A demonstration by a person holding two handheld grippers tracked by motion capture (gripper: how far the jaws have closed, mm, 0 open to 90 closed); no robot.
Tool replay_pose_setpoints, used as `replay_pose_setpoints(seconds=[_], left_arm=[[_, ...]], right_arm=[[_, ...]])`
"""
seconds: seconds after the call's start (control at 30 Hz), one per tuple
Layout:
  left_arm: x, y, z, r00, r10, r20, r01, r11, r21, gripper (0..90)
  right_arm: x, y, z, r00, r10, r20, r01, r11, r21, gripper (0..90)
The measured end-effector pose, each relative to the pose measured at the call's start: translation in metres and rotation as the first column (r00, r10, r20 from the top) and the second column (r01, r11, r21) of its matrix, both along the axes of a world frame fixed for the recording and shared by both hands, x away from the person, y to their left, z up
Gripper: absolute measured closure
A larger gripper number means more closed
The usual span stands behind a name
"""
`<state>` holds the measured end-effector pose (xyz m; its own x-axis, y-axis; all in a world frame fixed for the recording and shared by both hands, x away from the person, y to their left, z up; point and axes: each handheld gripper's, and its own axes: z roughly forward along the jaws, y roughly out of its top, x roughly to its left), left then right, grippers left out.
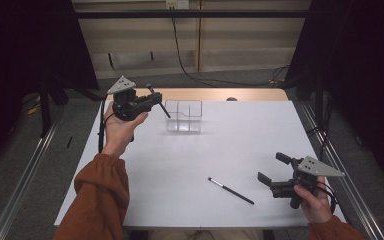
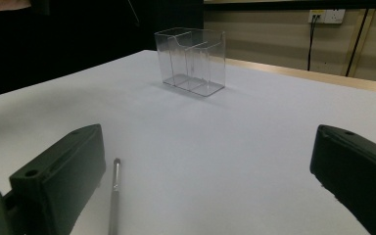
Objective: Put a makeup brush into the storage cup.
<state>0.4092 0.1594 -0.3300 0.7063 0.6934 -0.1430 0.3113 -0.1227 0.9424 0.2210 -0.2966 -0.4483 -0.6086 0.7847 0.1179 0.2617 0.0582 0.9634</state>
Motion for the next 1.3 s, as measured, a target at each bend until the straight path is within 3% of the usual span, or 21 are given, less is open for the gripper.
replay_pose_setpoints(seconds=[0.5,0.57,0.87,0.97,1.3], left_arm=[[0.025,-0.004,-0.001,0.9988,0.048,0.008,-0.049,0.9987,0.013,83.9],[0.026,-0.005,-0.002,0.9986,0.052,0.008,-0.052,0.9986,-0.003,83.9],[0.036,-0.008,-0.009,0.9976,0.069,0.002,-0.069,0.9974,0.022,83.9],[0.039,-0.011,-0.011,0.9973,0.073,0.008,-0.073,0.9961,0.050,83.9],[0.046,-0.018,-0.018,0.9975,0.070,-0.004,-0.070,0.9957,0.060,83.9]], right_arm=[[0.000,0.000,0.000,1.0000,-0.002,-0.003,0.002,1.000,-0.002,0.0],[0.000,0.000,0.000,1.0000,-0.001,-0.002,0.001,1.000,-0.001,0.0],[0.000,0.000,0.000,1.0000,0.005,-0.005,-0.005,1.000,-0.001,0.0],[0.000,0.000,-0.001,1.0000,0.004,-0.005,-0.004,1.000,-0.003,0.0],[0.000,0.001,-0.001,0.9999,0.010,-0.004,-0.010,1.000,-0.009,0.0]])
